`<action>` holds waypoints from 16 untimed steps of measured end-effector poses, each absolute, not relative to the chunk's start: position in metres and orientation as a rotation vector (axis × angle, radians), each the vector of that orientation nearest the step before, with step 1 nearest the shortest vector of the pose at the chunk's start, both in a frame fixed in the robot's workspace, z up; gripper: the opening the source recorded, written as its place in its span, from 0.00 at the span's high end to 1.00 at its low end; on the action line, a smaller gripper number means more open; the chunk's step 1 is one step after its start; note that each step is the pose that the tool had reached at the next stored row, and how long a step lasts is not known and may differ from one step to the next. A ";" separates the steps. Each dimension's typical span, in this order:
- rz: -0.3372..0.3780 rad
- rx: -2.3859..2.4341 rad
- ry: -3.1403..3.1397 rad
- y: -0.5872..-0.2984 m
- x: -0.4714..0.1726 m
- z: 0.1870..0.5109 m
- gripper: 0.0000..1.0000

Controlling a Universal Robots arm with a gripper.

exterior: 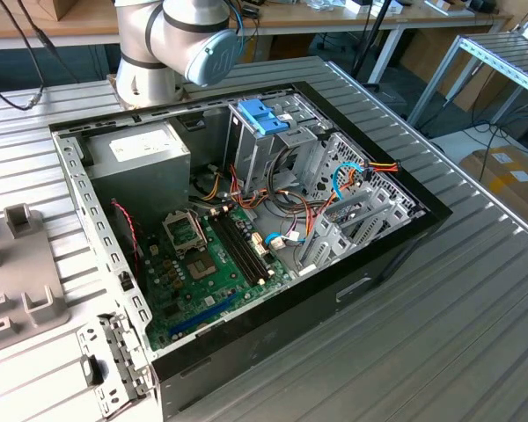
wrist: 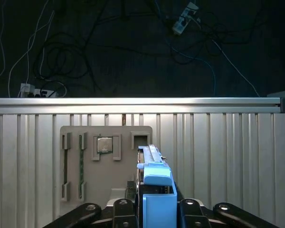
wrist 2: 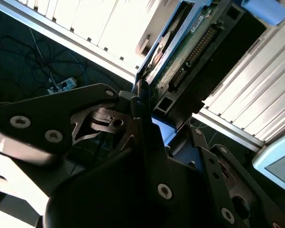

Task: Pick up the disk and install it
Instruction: 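Pick up the disk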

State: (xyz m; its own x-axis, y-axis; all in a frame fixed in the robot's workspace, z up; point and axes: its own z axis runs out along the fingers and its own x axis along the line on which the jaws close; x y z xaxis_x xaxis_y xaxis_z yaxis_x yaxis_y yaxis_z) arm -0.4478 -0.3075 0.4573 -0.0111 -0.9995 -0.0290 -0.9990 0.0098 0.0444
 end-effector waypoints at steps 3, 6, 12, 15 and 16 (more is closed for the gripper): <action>-0.081 2.201 -2.225 -0.308 -0.448 0.463 0.63; -0.081 2.202 -2.225 -0.308 -0.447 0.470 0.63; -0.081 2.202 -2.225 -0.308 -0.447 0.480 0.63; -0.081 2.202 -2.225 -0.308 -0.447 0.487 0.63; -0.081 2.201 -2.225 -0.308 -0.447 0.489 0.63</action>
